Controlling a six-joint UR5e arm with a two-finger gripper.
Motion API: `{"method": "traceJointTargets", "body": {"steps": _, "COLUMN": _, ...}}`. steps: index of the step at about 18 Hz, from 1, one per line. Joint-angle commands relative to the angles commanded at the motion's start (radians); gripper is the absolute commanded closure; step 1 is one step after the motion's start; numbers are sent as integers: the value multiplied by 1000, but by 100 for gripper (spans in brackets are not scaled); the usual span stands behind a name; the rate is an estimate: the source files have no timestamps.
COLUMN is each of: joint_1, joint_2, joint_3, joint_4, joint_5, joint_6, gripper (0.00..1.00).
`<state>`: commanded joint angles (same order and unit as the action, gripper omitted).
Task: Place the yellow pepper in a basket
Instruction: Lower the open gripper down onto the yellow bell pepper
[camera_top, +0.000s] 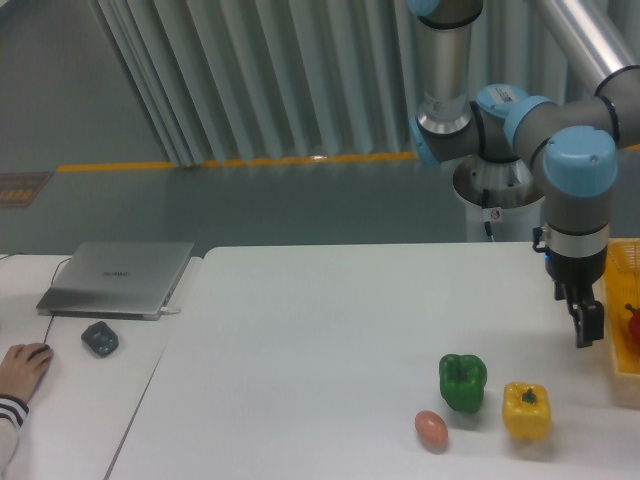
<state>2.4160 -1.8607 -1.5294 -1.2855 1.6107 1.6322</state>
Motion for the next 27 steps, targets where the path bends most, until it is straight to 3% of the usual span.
{"method": "traceJointTargets", "body": {"steps": 5, "joint_1": -12, "joint_2": -9, "joint_3": 5, "joint_4": 8, "joint_5": -2, "joint_6": -124, "gripper": 0}}
{"method": "traceJointTargets", "body": {"steps": 8, "joint_1": -31, "joint_2": -43, "joint_3": 6, "joint_4": 96, "joint_5": -8, "joint_6": -214, "gripper": 0}}
{"method": "traceJointTargets", "body": {"steps": 14, "joint_1": -40, "joint_2": -72, "joint_3": 8, "joint_4": 161, "joint_5": -21, "joint_6": -458, "gripper": 0}}
{"method": "traceJointTargets", "body": {"steps": 16, "joint_1": -41, "joint_2": -83, "joint_3": 8, "joint_4": 214, "joint_5": -37, "joint_6": -514, "gripper": 0}}
{"method": "traceJointTargets", "body": {"steps": 20, "joint_1": -61, "joint_2": -124, "joint_3": 29, "joint_4": 245, "joint_5": -35, "joint_6": -489, "gripper": 0}}
{"method": "traceJointTargets", "body": {"steps": 23, "joint_1": -83, "joint_2": -173, "joint_3": 64, "joint_4": 244, "joint_5": -29, "joint_6": -285, "gripper": 0}}
{"method": "traceJointTargets", "body": {"steps": 27, "joint_1": -84, "joint_2": -184, "joint_3": 75, "joint_4": 236, "joint_5": -22, "joint_6": -190, "gripper": 0}}
